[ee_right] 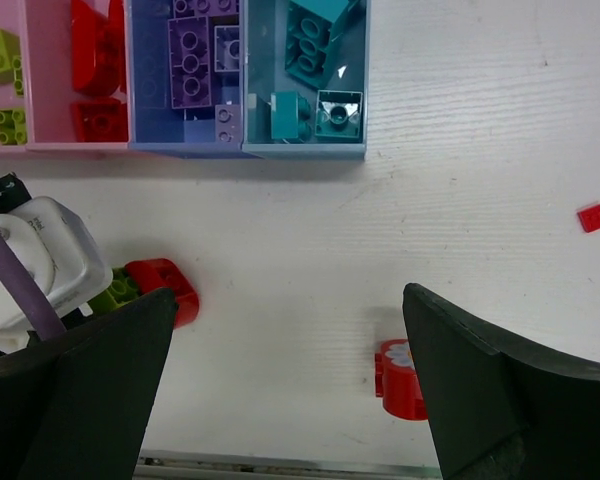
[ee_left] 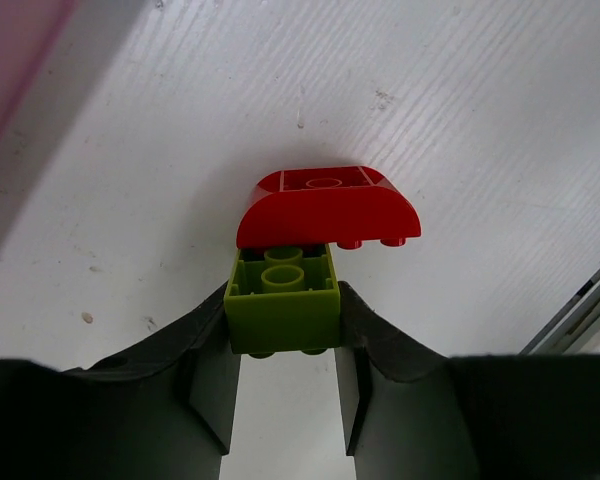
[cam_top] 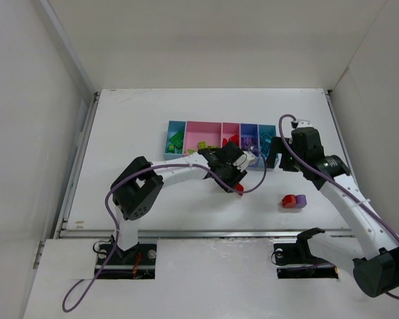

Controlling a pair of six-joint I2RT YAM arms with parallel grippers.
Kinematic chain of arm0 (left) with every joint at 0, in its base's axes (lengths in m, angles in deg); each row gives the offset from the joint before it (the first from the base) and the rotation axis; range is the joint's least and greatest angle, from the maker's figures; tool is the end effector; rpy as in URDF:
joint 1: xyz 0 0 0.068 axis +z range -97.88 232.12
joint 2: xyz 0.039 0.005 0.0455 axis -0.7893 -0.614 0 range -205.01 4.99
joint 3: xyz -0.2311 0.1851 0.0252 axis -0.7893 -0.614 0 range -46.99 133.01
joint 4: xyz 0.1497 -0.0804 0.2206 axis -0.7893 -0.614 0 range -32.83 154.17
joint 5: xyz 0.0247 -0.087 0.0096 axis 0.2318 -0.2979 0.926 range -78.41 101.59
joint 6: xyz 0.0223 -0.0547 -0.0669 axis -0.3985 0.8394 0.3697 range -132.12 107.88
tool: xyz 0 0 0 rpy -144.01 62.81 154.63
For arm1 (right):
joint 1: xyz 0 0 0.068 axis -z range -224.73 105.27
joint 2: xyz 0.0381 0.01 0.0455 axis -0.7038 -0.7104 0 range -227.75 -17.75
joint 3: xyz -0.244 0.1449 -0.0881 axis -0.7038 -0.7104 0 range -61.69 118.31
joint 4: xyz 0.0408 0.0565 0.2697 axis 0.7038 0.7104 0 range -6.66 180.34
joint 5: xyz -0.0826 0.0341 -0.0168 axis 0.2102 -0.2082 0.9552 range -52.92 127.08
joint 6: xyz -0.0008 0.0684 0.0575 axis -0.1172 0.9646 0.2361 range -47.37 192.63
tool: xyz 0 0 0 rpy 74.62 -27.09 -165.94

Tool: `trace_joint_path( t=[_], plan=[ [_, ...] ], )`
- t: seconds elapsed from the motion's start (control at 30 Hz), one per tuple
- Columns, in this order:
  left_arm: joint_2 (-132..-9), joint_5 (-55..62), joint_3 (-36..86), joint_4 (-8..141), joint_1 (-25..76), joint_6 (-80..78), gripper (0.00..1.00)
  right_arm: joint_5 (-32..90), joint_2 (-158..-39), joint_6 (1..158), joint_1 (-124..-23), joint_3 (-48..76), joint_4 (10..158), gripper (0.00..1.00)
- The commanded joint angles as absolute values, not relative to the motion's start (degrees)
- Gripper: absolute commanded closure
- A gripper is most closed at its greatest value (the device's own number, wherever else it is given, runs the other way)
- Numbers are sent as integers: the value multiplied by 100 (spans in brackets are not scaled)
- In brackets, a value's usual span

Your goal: Sort the legos into containers by color

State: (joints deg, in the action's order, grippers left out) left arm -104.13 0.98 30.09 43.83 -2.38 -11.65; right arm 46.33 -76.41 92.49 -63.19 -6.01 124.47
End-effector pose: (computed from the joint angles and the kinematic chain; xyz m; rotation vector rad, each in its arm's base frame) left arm 0.2566 -0.3850 0.1774 1.2415 2.2559 -0.6164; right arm 0.2366 0.0656 0.3005 0.1084 2.3299 0.1457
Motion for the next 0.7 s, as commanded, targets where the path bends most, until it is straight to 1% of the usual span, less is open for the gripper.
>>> trace_joint_path(
  t=[0.0, 0.1, 0.17, 0.27, 0.33, 0.37, 0.4, 0.43, 0.47, 0.5, 0.53, 0.57, 0.6, 0.67],
  plan=[
    [-9978, -98, 2895, 4448, -229, -1133, 100, 4447, -7515, 9109, -6319, -500, 12325, 0],
    [-9802, -229, 2764, 4448, -229, -1334, 100, 4288, -7462, 8889, -6319, -500, 12272, 0],
    [-9592, -230, 2641, 4448, -229, -1684, 100, 3868, -7305, 8740, -6319, -500, 12124, 0],
    [-8933, -177, 2342, 4519, -229, -2335, 100, 3113, -7146, 8301, -6319, -553, 11869, 0],
    [-8301, -2, 2036, 4684, -229, -3055, 100, 2620, -7023, 7897, -6319, -553, 11719, 0],
    [-8064, -1, 1903, 4799, -229, -3275, 100, 1974, -7022, 7722, -6319, -553, 11666, 0],
    [-7818, -1, 1771, 4948, -229, -3495, 100, 1663, -7075, 7572, -6319, -423, 11666, 0],
    [-7319, -1, 1492, 5393, -229, -3810, 100, 1373, -7127, 7318, -6319, -360, 11665, 0],
    [-7088, -1, 1358, 5667, -229, -3909, 100, 1048, -7189, 7168, -6319, -290, 11665, 0],
    [-6886, -71, 1226, 5966, -168, -3989, 100, 392, -7250, 7044, -6319, -220, 11665, 0],
    [-6544, -132, 1112, 6534, -167, -4068, 100, 63, -7381, 6860, -6319, -89, 11665, 0],
    [-6419, -185, 893, 6792, -167, -4164, 100, -279, -7452, 6772, -6319, -35, 11665, 0],
    [-6313, -186, 804, 7021, -167, -4339, 100, -918, -7531, 6718, -6371, 26, 11665, 0],
    [-6181, -186, 681, 7487, -167, -4455, 100, -1423, -7777, 6718, -6433, 185, 11543, 0]
  ],
)
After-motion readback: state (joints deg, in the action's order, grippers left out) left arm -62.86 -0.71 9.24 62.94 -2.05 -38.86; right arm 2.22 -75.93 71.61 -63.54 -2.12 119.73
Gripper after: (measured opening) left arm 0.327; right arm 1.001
